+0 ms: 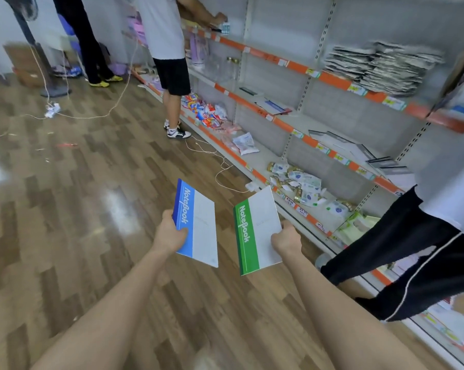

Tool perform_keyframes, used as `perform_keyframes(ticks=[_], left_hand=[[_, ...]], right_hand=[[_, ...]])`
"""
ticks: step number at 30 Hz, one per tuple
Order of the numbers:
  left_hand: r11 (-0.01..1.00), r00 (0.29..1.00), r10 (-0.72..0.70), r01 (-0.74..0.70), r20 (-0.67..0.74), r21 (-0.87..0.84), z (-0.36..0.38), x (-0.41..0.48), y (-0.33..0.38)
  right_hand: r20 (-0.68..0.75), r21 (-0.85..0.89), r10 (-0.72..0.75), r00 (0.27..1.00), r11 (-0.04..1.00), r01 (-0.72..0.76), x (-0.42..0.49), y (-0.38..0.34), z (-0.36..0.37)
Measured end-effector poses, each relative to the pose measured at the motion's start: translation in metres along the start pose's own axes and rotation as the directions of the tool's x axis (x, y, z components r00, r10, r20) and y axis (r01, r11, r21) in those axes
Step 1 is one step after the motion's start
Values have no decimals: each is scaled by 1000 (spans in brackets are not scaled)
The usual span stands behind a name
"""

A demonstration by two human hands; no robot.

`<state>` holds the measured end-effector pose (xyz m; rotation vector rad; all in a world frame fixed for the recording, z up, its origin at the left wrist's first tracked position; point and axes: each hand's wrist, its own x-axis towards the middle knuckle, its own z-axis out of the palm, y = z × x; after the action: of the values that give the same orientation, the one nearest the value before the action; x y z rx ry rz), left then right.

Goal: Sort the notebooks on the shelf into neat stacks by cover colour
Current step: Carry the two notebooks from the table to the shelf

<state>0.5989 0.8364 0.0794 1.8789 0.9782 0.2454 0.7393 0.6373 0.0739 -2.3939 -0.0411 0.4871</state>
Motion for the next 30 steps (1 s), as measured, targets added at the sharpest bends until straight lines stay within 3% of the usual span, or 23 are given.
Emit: perform_keyframes(ticks=[10,20,30], left_hand=[[999,1000,-19,19,-5,-29,-15,119,13],[993,997,68,-65,36,-94,-50,282,59],[994,994,74,-67,84,-86,-29,381,95]], right_hand=[[12,-9,-12,1000,1000,12,90,-78,41],[-89,55,-24,996,998,29,185,-192,63],[-137,46,21,990,999,-15,267,-240,70]])
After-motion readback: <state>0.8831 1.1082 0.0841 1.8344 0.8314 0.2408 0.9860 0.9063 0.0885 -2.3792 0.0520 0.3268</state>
